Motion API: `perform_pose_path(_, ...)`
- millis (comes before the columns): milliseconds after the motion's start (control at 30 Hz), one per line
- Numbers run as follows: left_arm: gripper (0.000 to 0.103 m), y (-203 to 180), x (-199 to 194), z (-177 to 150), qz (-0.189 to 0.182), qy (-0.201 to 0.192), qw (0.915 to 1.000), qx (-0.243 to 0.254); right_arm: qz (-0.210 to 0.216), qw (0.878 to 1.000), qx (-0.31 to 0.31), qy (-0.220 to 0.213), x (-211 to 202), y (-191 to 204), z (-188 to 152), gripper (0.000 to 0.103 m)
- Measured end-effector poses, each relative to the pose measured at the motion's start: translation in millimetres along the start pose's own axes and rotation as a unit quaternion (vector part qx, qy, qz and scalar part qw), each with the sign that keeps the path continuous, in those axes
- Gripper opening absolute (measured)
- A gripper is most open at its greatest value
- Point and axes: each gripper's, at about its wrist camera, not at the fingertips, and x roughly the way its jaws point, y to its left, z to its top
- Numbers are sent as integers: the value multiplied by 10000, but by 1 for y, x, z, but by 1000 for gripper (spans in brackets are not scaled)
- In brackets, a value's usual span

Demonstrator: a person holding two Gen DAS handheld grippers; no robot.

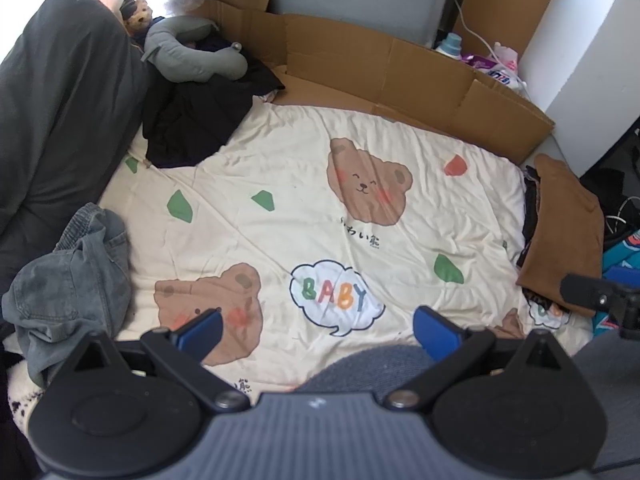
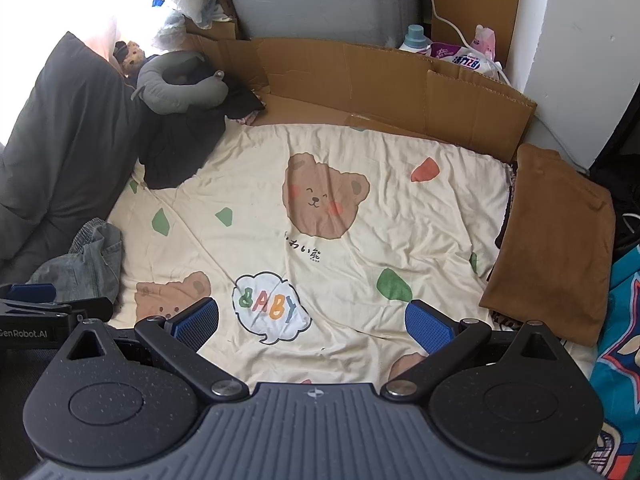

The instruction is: Fold clothes

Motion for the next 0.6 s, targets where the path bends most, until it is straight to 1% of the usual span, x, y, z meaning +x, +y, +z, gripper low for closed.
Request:
perform_pose_path(100, 102, 4, 0, 0, -34, -3, 10000, -43, 15, 10000, 35, -1, 0, -2, 0, 102)
perform_pose_path(233, 102, 9, 0, 2, -79, 23, 9999, -136, -71, 10000, 13, 12, 0, 1, 2, 102)
perform_pose_path(400, 102, 19, -3, 3, -247, -60, 9992, -312, -190, 9997, 85, 86, 1, 0, 4, 102)
perform_pose_path(500, 102, 23, -6, 5, -243, -104, 9990, -360, -259, 9995, 168, 84, 0, -1, 6, 103)
perform_pose_path(600, 102, 27, -11, 7, -138, -231, 9991, -315, -310, 9993, 210, 53, -3, -2, 7, 103)
